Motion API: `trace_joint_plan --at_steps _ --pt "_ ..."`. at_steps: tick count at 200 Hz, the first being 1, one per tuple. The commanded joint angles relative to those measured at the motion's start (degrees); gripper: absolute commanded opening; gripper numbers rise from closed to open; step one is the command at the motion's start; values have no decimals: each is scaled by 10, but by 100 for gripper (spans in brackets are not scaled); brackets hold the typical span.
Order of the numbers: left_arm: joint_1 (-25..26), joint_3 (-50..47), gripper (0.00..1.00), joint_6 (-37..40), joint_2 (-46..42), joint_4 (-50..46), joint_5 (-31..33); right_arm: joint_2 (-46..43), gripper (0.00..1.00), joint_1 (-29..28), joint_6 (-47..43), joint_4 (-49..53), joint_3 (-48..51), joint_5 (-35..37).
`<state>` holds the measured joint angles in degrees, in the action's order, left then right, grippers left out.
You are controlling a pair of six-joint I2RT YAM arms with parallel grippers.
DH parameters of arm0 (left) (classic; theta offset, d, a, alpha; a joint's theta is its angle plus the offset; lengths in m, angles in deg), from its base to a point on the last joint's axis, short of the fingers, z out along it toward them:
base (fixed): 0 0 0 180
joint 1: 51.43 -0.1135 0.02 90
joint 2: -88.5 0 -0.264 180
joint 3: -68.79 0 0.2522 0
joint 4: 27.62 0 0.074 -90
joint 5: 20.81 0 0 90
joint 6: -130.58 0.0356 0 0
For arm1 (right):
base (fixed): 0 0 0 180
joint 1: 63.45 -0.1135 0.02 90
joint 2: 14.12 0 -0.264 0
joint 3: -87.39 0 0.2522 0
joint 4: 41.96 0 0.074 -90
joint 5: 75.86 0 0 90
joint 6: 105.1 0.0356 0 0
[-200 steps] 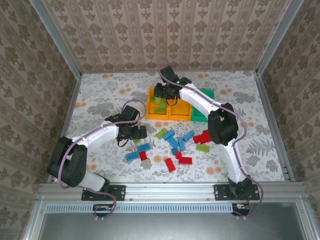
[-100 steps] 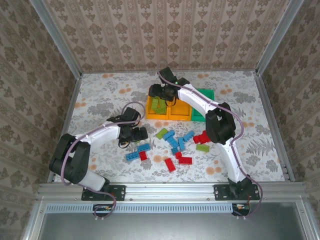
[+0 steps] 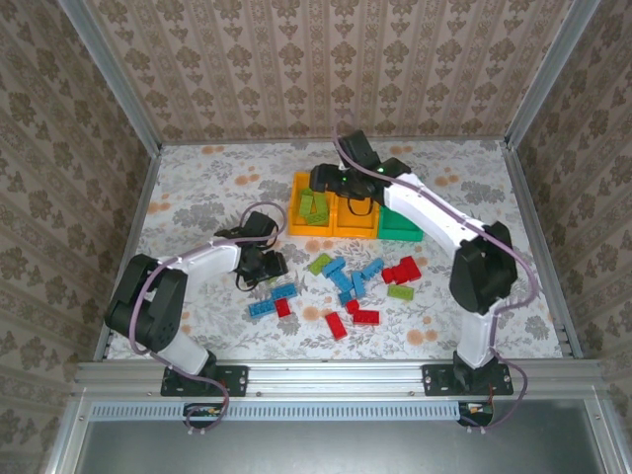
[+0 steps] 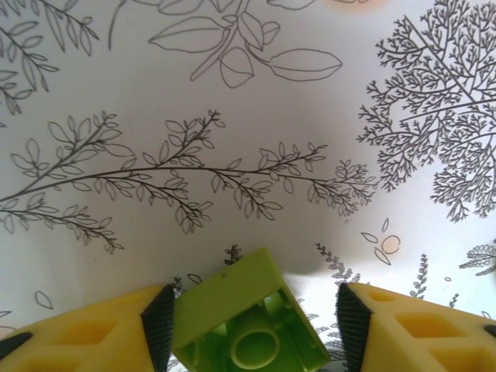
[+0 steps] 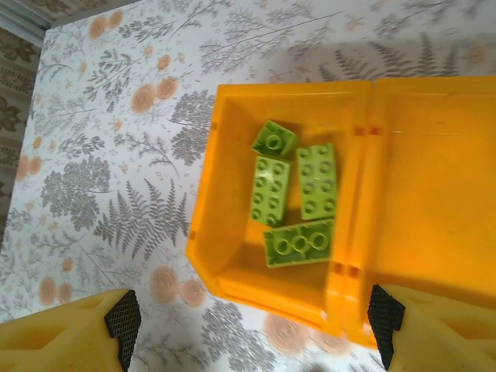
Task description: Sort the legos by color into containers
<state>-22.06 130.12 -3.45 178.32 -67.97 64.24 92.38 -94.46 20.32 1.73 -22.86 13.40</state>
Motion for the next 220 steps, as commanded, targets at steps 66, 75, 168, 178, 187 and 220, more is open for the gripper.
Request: trace_joint_plan --at_steps 66,75,168,178,187,220 --pt "-3 43 31 19 25 6 -14 -182 89 43 -82 27 243 143" --pt "-4 49 30 23 26 4 -13 -193 90 47 -82 30 263 150" --pt "-16 279 31 145 57 -55 19 -309 89 59 8 36 479 134" --pt "-20 307 31 159 80 -57 15 -313 87 59 10 31 494 128" --pt "-24 332 31 170 102 -57 10 -316 85 59 15 29 503 125" --pt "-28 404 31 192 180 -52 -34 -305 74 58 10 15 526 109"
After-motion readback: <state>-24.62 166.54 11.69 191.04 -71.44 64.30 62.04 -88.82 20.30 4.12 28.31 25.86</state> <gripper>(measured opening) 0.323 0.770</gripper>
